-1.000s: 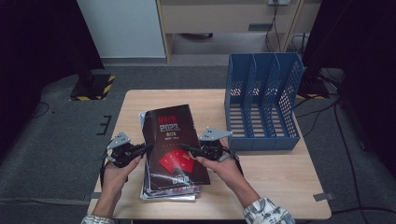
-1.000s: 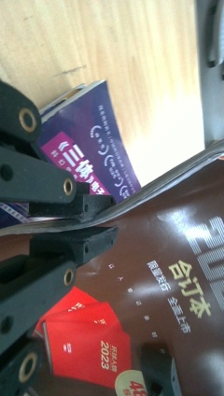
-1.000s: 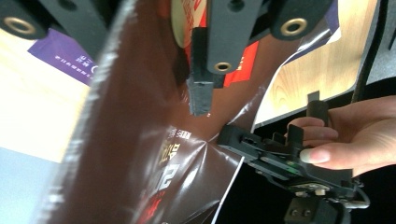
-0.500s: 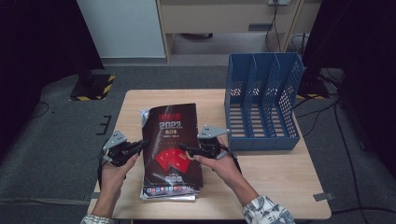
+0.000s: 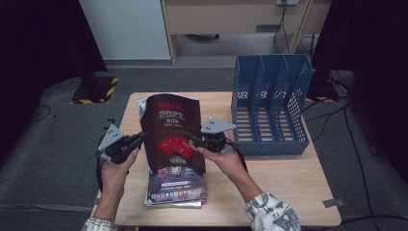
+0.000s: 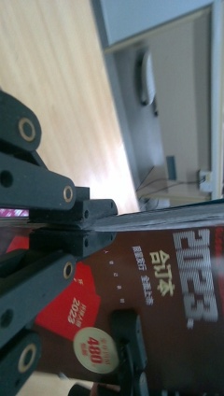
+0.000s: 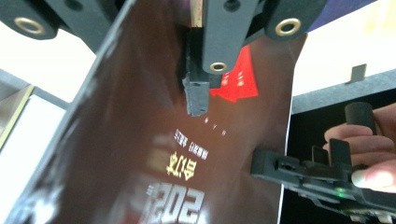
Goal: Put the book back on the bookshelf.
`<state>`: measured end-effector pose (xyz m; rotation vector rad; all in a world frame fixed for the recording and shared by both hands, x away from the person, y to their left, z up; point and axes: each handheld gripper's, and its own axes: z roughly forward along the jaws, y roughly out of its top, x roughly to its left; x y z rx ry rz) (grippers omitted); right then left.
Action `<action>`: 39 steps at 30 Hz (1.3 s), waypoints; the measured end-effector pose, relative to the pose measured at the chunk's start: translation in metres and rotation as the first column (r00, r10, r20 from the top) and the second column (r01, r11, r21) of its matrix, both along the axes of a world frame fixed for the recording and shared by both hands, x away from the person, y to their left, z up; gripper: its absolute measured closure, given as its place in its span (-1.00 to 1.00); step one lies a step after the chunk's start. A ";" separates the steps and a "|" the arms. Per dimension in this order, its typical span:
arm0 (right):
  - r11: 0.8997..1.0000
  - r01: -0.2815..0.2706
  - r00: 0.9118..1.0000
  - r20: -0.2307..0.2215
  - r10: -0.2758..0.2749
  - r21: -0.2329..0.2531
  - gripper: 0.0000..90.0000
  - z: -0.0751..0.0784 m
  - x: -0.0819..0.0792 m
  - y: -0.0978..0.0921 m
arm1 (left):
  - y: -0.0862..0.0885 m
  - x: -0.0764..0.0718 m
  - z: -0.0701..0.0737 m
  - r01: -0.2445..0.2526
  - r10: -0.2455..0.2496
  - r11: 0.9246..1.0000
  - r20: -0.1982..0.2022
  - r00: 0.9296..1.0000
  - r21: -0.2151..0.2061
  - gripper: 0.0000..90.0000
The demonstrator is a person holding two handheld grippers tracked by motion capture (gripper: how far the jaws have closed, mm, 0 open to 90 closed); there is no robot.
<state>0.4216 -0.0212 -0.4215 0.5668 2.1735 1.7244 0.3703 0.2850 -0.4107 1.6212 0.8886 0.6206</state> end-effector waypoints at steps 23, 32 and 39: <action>0.997 -0.033 0.999 0.000 0.033 0.070 0.90 0.021 -0.014 -0.005 | 0.008 -0.015 0.000 0.057 -0.057 0.998 0.000 0.998 -0.012 0.93; 0.997 0.017 1.000 0.012 -0.018 0.076 0.86 0.021 -0.006 -0.015 | -0.006 0.006 -0.003 0.042 -0.042 0.999 0.021 0.999 -0.016 0.92; 0.997 -0.023 1.000 0.011 0.022 0.078 0.71 0.032 -0.012 -0.013 | 0.000 -0.002 -0.005 0.042 -0.041 0.999 0.016 0.999 -0.028 0.89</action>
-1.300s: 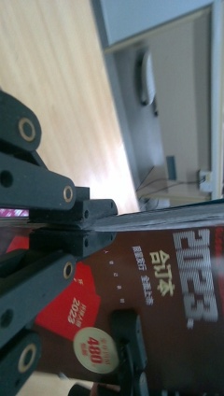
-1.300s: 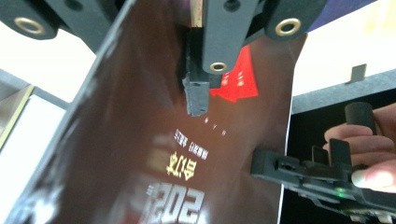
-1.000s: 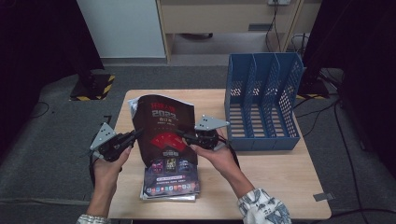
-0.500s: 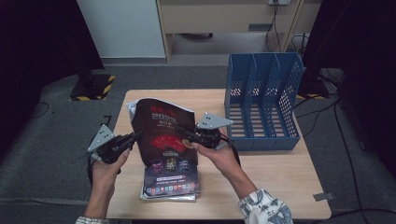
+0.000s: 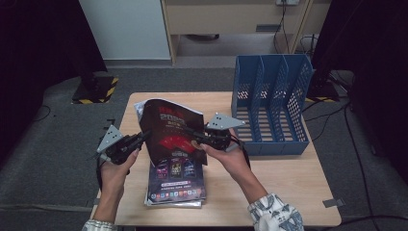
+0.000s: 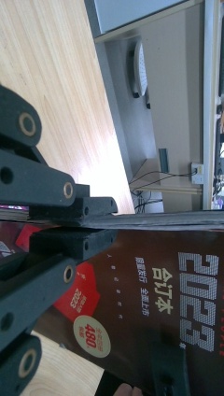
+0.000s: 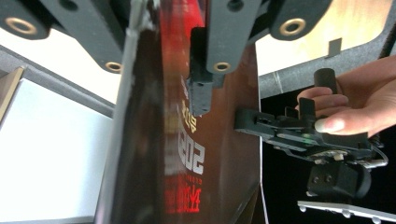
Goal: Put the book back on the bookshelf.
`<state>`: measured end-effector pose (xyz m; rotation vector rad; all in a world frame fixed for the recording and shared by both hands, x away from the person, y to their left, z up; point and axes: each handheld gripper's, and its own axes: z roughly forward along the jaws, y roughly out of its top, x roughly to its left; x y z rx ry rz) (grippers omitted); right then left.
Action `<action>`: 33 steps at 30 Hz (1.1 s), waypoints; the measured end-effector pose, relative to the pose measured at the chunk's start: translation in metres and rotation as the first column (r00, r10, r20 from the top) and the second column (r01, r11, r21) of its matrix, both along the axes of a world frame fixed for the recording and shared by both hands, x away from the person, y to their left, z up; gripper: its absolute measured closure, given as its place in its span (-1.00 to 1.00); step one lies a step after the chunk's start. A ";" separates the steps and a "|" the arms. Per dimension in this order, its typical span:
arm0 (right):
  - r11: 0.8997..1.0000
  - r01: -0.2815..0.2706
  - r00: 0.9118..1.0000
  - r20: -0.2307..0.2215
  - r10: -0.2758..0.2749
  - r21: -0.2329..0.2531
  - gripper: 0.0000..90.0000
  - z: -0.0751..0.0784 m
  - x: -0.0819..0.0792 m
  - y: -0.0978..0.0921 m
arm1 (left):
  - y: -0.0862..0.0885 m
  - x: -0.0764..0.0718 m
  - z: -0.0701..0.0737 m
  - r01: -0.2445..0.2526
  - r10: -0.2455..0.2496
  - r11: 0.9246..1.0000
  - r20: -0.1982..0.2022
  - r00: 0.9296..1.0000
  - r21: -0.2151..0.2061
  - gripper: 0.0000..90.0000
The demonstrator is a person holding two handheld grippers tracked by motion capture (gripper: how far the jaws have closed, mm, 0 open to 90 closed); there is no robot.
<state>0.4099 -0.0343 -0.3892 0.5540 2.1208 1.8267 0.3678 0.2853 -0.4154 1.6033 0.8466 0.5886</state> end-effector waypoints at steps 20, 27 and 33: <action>0.997 -0.074 0.997 0.013 0.074 -0.015 0.28 0.010 0.001 0.005 | 0.000 0.000 0.001 0.007 -0.007 1.000 0.001 1.000 0.001 0.93; 0.995 -0.096 0.995 0.011 0.096 0.011 0.37 0.022 -0.001 0.007 | 0.003 -0.001 0.001 0.001 -0.001 1.000 0.005 1.000 -0.003 0.93; 0.994 -0.108 0.994 0.002 0.108 0.027 0.41 0.029 -0.001 0.009 | 0.003 -0.001 0.000 0.013 -0.013 1.000 0.007 1.000 -0.012 0.93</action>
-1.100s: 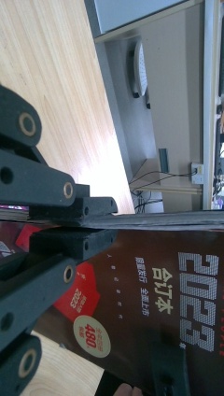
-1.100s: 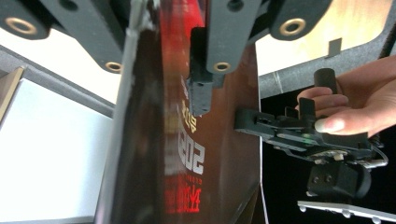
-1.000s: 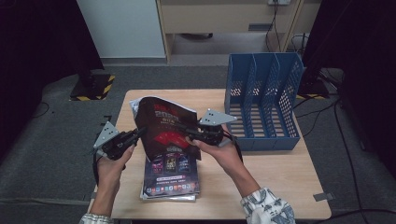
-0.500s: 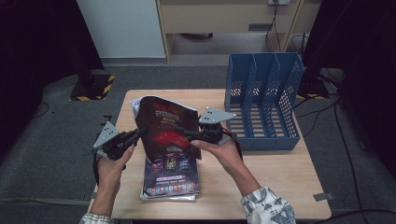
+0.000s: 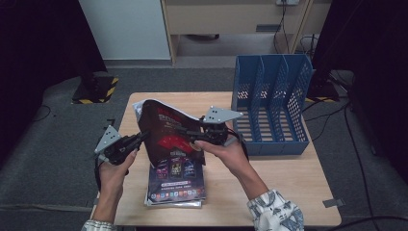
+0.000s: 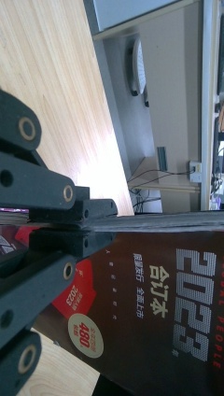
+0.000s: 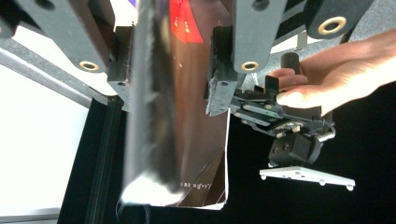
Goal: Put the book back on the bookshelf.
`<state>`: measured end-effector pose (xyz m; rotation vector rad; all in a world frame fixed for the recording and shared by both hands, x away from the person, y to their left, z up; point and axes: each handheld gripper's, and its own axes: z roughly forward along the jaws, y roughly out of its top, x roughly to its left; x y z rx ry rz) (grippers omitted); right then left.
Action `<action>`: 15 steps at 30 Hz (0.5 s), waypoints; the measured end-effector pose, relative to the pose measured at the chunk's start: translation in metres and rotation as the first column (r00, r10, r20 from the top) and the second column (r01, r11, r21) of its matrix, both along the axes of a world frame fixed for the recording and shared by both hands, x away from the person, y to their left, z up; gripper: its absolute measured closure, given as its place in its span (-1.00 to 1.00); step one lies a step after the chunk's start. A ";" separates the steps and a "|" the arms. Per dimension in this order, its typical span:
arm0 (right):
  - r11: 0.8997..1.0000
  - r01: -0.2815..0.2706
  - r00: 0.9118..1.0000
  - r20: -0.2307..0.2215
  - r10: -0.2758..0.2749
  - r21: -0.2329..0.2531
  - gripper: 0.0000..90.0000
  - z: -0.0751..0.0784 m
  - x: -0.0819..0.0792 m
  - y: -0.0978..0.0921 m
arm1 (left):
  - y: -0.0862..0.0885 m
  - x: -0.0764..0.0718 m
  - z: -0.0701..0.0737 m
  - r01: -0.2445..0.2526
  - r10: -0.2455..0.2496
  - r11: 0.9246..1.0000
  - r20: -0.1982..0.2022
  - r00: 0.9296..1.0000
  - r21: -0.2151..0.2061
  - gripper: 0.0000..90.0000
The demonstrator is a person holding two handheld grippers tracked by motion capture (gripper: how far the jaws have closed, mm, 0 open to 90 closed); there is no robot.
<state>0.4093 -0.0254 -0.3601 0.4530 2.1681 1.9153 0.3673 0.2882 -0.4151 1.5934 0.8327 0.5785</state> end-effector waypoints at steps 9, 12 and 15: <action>0.999 0.045 0.998 0.036 -0.044 -0.024 0.56 -0.004 0.001 0.002 | 0.001 -0.001 0.000 0.014 -0.014 1.000 0.007 1.000 -0.007 0.93; 0.999 0.049 0.999 0.019 -0.049 -0.015 0.61 -0.004 0.003 0.001 | 0.000 -0.001 -0.001 0.022 -0.022 1.000 0.008 1.000 -0.014 0.93; 0.998 0.053 0.998 0.018 -0.052 -0.017 0.57 -0.004 0.005 0.001 | -0.001 -0.001 0.000 0.029 -0.029 1.000 0.013 0.999 -0.011 0.93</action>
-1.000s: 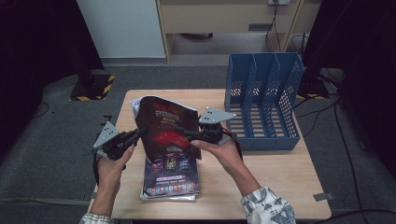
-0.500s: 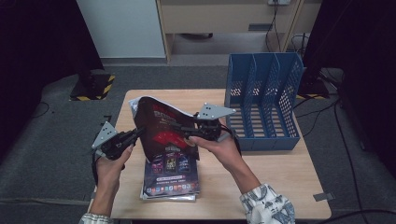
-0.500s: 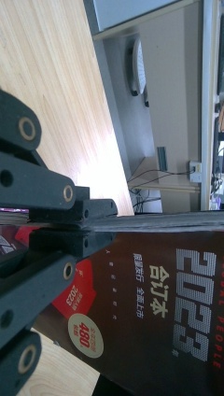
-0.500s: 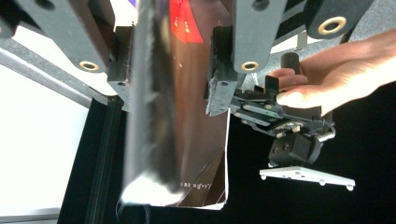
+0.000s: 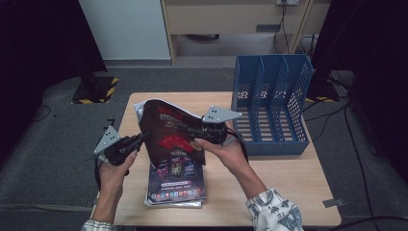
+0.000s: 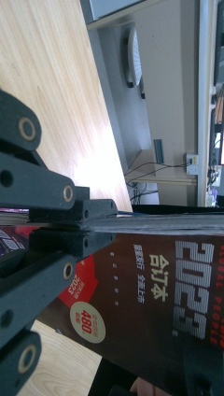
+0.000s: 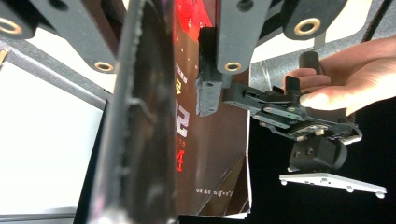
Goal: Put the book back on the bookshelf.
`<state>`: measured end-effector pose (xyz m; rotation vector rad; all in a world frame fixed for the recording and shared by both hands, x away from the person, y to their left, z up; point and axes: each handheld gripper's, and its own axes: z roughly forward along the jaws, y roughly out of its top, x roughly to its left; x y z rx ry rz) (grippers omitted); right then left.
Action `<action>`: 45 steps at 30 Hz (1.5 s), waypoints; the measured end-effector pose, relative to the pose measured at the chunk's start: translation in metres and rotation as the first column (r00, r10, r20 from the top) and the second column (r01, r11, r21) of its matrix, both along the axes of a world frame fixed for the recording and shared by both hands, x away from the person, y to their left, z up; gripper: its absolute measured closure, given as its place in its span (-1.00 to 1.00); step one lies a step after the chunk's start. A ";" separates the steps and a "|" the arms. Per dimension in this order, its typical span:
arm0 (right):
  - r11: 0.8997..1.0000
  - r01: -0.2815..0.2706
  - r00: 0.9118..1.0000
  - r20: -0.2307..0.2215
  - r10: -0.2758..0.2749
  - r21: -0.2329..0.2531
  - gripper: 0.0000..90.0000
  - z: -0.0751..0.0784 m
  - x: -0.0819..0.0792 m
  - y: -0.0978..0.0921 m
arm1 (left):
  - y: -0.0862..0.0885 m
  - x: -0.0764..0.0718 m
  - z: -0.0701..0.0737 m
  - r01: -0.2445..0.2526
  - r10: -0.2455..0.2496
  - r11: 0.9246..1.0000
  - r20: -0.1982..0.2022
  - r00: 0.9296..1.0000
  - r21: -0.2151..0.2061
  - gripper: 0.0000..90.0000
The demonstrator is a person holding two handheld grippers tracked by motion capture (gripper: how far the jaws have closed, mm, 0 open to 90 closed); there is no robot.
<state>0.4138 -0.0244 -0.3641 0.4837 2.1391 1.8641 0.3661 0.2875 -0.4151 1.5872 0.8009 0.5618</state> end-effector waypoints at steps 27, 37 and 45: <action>1.000 0.007 1.000 -0.005 -0.007 0.003 0.93 -0.004 0.008 0.000 | 0.012 0.004 -0.012 -0.074 0.070 0.994 -0.048 0.996 -0.076 0.18; 0.999 0.042 0.999 -0.017 -0.042 0.026 0.93 -0.003 0.010 -0.012 | 0.028 0.007 -0.050 -0.232 0.247 0.968 -0.195 0.949 0.095 -0.68; 0.994 0.094 0.995 0.010 -0.095 0.052 0.93 0.004 0.009 -0.024 | 0.032 0.009 -0.064 -0.240 0.267 0.960 -0.230 0.936 0.142 -0.92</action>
